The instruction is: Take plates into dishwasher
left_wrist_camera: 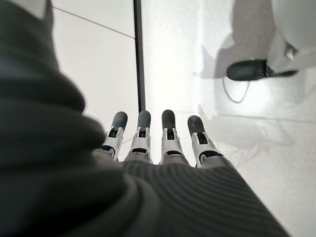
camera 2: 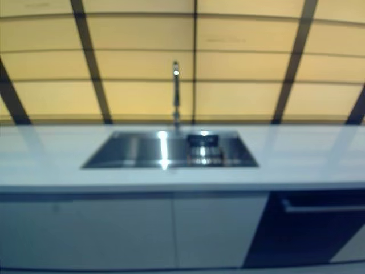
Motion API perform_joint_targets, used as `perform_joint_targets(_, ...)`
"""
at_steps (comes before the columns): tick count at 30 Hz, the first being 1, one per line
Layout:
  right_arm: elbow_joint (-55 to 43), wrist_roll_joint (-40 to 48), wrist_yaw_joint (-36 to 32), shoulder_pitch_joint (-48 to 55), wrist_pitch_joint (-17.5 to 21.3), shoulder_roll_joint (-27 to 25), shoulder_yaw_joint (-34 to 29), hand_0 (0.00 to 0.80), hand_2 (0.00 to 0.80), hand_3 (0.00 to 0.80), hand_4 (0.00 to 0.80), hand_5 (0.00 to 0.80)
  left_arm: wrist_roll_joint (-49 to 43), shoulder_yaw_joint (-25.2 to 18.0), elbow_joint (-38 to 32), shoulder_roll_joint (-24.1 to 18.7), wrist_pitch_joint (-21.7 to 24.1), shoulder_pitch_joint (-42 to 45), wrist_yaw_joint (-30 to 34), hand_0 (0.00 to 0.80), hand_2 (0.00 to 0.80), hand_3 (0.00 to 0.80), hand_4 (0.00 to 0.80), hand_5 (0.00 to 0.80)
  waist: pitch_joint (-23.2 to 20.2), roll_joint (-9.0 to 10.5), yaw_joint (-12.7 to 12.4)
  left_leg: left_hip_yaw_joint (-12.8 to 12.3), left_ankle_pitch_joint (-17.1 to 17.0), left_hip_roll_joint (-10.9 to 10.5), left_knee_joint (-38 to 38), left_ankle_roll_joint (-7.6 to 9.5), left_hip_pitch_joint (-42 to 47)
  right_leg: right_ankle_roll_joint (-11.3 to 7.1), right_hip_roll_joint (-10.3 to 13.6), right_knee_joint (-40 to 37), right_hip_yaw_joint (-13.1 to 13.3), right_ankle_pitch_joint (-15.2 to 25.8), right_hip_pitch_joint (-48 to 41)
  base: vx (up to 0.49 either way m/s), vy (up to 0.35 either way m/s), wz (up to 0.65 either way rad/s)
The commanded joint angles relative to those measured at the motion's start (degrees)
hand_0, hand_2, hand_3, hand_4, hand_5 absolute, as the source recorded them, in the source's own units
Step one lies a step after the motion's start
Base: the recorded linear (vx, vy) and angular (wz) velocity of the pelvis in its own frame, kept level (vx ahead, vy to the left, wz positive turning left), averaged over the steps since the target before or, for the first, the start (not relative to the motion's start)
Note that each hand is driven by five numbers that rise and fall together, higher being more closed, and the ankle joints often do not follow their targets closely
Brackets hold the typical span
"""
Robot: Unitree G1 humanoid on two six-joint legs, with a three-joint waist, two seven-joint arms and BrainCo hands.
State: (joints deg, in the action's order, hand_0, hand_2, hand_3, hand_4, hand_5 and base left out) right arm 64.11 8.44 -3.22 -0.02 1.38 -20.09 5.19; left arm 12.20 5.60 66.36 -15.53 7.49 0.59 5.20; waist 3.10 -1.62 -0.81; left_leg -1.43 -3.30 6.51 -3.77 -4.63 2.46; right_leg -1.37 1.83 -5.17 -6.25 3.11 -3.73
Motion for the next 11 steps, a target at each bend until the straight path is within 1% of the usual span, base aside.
perform_joint_targets(1, 2.1, -0.39, -0.55, -2.78, 3.35, 0.56, 1.42, 0.0, 0.0, 0.0, 0.0, 0.0, 1.16, -0.07, 3.29, -2.13, 0.69, -3.56, 0.83, 0.0, 0.0, 0.0, 0.0, 0.0, 0.04, 4.08, -0.29, 0.54, 0.59, -4.15, -0.26, 3.05, 0.04, -0.72, 1.38, 1.04, 0.78, -0.26, -0.76, 0.0, 0.0, 0.0)
perform_joint_targets(6, 3.84, -1.15, -0.98, -2.51, 4.03, 0.91, 1.33, 0.0, 0.0, 0.0, 0.0, 0.0, 1.48, -0.02, 5.01, -2.23, 1.88, -3.57, 2.06, 0.0, 0.0, 0.0, 0.0, 0.0, -0.23, 3.62, 0.28, -0.1, 0.78, -4.04, -0.44, 3.06, 0.63, -0.73, 1.29, 1.64, 0.68, -0.75, -0.8, 0.007, 0.014, 0.0)
perform_joint_targets(11, 4.88, -1.51, -0.9, -2.22, 4.63, 0.98, 1.03, 0.0, 0.0, 0.0, 0.0, 0.0, 1.07, -0.15, 5.0, -2.28, 2.25, -3.36, 1.87, 0.0, 0.0, 0.0, 0.0, 0.0, -0.41, 3.43, 0.38, -0.17, 0.93, -4.14, -0.91, 3.26, 1.37, -0.88, 1.33, 1.45, 0.72, -0.82, -1.34, 0.011, 0.012, 0.0)
